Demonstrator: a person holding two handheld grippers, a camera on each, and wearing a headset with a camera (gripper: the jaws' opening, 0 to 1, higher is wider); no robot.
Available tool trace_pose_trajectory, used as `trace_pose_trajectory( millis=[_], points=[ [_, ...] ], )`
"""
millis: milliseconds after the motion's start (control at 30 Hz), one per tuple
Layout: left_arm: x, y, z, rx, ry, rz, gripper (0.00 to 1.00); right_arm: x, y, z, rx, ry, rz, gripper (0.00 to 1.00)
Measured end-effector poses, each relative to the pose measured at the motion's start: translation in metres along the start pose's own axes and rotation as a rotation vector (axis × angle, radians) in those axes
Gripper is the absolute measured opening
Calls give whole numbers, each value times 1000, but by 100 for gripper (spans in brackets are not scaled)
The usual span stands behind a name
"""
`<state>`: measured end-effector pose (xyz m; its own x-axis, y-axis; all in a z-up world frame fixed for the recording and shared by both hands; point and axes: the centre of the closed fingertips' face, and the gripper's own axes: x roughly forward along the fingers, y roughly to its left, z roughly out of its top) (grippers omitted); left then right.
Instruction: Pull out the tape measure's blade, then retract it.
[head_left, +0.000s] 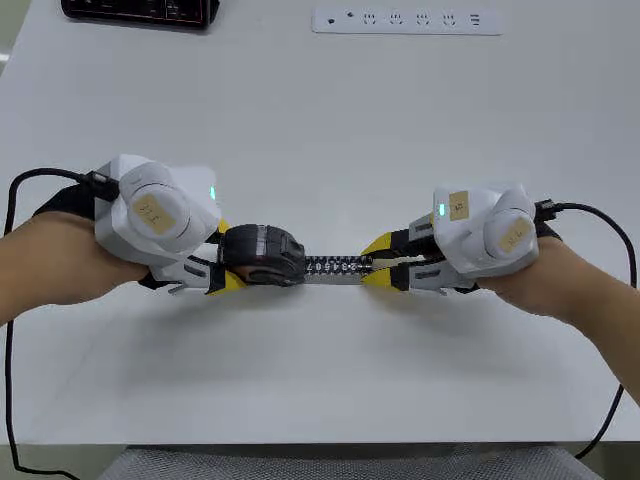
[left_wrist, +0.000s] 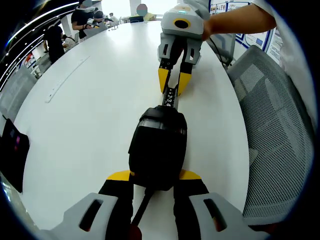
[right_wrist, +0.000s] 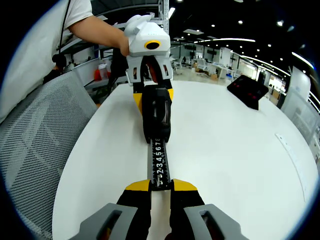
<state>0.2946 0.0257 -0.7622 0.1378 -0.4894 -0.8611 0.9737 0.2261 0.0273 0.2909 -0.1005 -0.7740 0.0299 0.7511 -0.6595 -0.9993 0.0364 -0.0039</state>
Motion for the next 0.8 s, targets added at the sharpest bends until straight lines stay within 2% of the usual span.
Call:
trace_pose_trajectory(
  millis=[800],
  points=[
    [1,-1,1,2,4,-1,26,-22,2,-13,8,38,-15,10]
  ],
)
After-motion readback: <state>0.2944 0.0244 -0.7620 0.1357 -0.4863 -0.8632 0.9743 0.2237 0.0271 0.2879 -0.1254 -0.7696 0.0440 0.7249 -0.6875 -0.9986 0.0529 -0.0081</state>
